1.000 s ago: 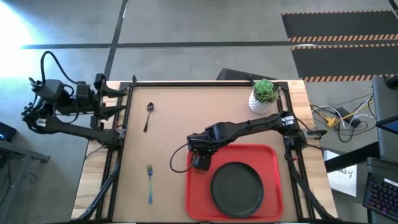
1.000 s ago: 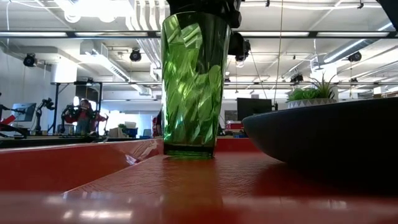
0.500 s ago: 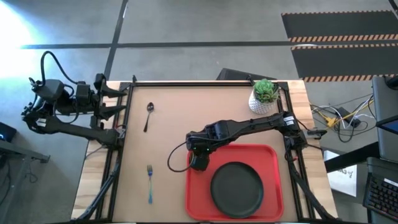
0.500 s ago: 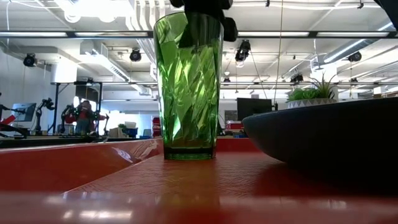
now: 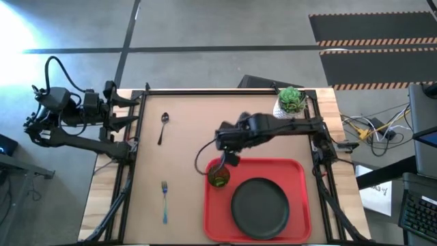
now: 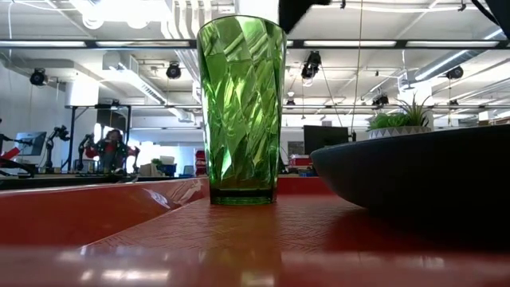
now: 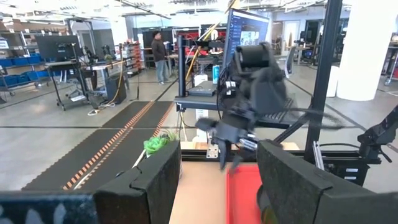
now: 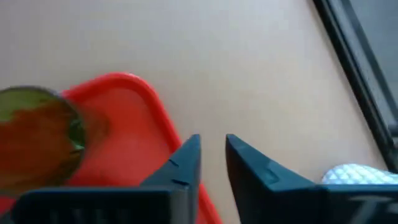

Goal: Pick and place plate/cup/fork/spoon on tray
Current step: Adjust the red serving tray

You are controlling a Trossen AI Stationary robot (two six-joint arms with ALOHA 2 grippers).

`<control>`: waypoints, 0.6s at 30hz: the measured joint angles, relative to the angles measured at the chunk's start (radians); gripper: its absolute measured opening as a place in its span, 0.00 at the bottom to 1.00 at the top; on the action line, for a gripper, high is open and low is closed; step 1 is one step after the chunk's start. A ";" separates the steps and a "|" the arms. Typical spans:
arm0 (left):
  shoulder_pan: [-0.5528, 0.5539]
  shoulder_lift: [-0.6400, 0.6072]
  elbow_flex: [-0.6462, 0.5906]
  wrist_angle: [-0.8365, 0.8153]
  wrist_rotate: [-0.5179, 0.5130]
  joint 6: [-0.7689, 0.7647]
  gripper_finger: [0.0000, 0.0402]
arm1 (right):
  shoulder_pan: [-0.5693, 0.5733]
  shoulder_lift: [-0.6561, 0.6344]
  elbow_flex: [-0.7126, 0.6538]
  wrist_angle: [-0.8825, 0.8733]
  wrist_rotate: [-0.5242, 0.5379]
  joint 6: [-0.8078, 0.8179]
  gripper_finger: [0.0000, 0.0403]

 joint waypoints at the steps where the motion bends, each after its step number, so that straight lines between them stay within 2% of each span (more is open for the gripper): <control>1: 0.000 0.000 0.000 0.000 0.000 0.000 0.49 | -0.008 -0.004 -0.010 0.020 -0.024 0.000 0.11; 3: 0.000 0.000 0.000 -0.001 0.000 0.000 0.49 | -0.022 -0.025 -0.037 0.040 -0.104 -0.051 0.05; 6: 0.000 -0.002 -0.001 -0.009 0.000 0.000 0.49 | -0.024 -0.024 -0.088 0.018 -0.122 -0.040 0.02; 13: 0.000 -0.002 -0.001 -0.034 0.000 0.000 0.49 | -0.067 -0.079 -0.381 0.013 -0.206 -0.011 0.02; 18: 0.000 -0.002 -0.001 -0.034 0.000 0.000 0.49 | -0.104 -0.184 -0.604 0.141 -0.265 0.020 0.02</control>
